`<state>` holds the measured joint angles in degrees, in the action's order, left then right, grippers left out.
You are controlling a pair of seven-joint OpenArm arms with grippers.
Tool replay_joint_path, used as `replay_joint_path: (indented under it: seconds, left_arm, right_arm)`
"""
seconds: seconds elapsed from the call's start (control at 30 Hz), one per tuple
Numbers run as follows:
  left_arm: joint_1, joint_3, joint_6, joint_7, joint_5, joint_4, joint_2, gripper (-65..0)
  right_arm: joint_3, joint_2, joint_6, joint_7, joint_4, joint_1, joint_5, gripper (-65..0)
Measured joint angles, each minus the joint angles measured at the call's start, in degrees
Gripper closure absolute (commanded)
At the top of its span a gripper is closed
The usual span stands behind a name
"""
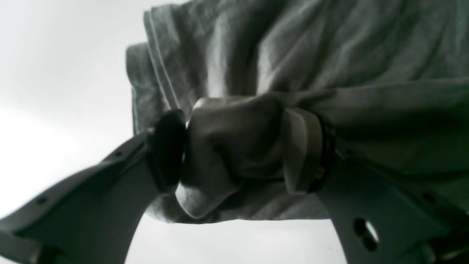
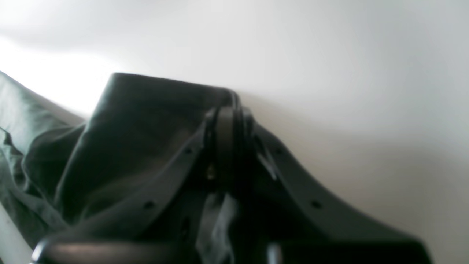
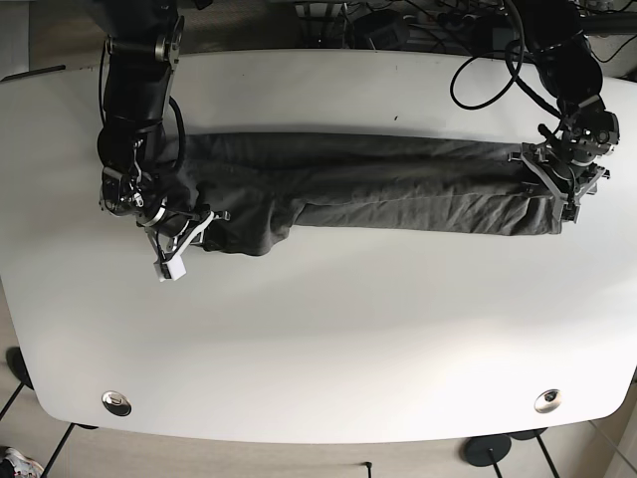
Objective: Fold the T-shirt properly
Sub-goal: 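Regrasp the folded strip's ends with both grippers and square them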
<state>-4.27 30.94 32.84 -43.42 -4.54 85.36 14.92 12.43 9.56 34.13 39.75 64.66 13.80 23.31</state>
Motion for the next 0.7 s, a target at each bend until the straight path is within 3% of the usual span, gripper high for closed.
replay_joint_path:
  seconds: [0.1, 0.17, 0.3, 0.53, 0.63, 0.7]
  left_arm:
    - [0.00, 0.09, 0.00, 0.87, -0.46, -2.40, 0.09, -38.2]
    - [0.17, 0.09, 0.00, 0.87, -0.61, -2.75, 0.39, -38.2]
    - [0.13, 0.13, 0.00, 1.03, -0.59, -2.82, 0.39, -38.2]
    - [0.17, 0.02, 0.02, 1.05, -0.61, -2.89, 0.55, -38.2]
    - [0.17, 0.02, 0.00, 1.07, -0.63, -2.89, 0.52, -38.2]
    - [0.17, 0.04, 0.02, 1.03, -0.59, -2.75, 0.59, -38.2]
  right_arm:
    - [0.17, -0.04, -0.15, 4.79, 15.02, -5.09, 0.81, -1.7]
    - [0.87, -0.20, -3.13, 10.40, 23.61, -7.48, 0.70, -1.7]
    - [6.34, -2.21, -4.57, 17.84, 37.42, -12.85, 0.55, -1.7]
    - [12.85, -2.38, -4.35, 18.32, 33.20, -16.11, 0.37, -2.5]
    - [13.09, -0.61, -4.13, 16.31, 29.68, -16.50, 0.74, -11.9]
    - [14.38, 1.42, -4.48, 14.51, 29.81, -17.53, 0.59, -31.1]
